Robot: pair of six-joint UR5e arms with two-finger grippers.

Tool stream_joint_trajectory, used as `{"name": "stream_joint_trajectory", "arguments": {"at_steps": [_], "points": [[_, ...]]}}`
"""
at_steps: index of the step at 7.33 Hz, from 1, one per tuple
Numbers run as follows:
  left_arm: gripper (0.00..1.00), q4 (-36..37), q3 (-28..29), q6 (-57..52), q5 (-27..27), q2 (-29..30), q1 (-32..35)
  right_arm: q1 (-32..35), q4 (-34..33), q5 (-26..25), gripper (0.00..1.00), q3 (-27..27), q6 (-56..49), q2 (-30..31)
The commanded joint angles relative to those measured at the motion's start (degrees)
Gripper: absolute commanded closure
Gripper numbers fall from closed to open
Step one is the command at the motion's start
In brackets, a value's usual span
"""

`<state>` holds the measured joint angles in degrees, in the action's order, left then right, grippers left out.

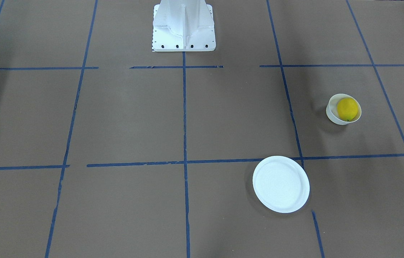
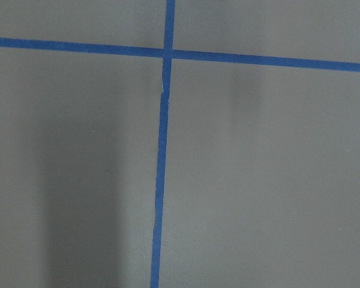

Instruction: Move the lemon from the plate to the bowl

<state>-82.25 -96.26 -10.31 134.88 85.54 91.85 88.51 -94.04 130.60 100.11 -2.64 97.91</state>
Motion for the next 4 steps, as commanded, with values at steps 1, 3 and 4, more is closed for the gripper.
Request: {"name": "stream_joint_trajectory", "arguments": {"at_steps": [1,3,4], "points": [[0.00,-0.02,-0.94,1.69,-4.71,0.33,0.60,0.00,0.00,0.00,0.00,0.00,0.00,0.00],[0.00,-0.11,-1.73,0.99,-4.71,-0.20,0.61,0.00,0.00,0.00,0.00,0.00,0.00,0.00],[0.00,-0.11,-2.43,0.90,-4.62,-0.11,0.61,0.00,0.00,0.00,0.00,0.00,0.00,0.00]]}}
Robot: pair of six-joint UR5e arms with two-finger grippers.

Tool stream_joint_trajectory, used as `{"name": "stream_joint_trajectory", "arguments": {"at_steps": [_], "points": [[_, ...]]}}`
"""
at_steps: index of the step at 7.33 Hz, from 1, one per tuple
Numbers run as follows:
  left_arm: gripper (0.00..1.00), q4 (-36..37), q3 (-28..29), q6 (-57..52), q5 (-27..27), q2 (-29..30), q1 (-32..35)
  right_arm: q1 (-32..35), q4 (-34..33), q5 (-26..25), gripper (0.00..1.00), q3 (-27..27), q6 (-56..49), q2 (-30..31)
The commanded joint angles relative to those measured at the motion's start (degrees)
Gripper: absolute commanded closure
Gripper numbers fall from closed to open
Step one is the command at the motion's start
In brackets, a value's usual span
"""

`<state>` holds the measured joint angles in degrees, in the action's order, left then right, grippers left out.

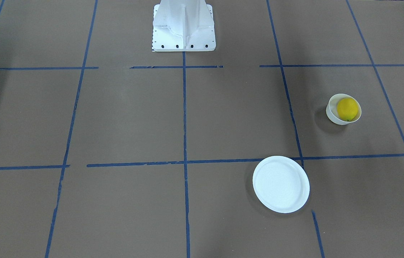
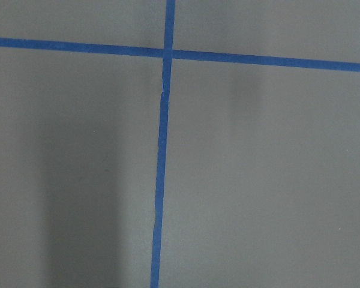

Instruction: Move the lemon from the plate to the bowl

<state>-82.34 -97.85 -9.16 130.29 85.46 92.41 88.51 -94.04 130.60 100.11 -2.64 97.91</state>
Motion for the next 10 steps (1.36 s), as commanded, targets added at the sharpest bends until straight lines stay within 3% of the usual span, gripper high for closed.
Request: {"name": "stream_joint_trajectory", "arguments": {"at_steps": [1,3,10], "points": [[0.00,0.08,-1.11,-0.24,0.31,0.14,0.05,0.00,0.00,0.00,0.00,0.00,0.00,0.00],[0.00,0.52,-1.02,-0.15,4.34,-0.03,0.05,0.00,0.00,0.00,0.00,0.00,0.00,0.00],[0.00,0.25,-1.20,-0.15,4.01,0.32,-0.04,0.00,0.00,0.00,0.00,0.00,0.00,0.00]]}}
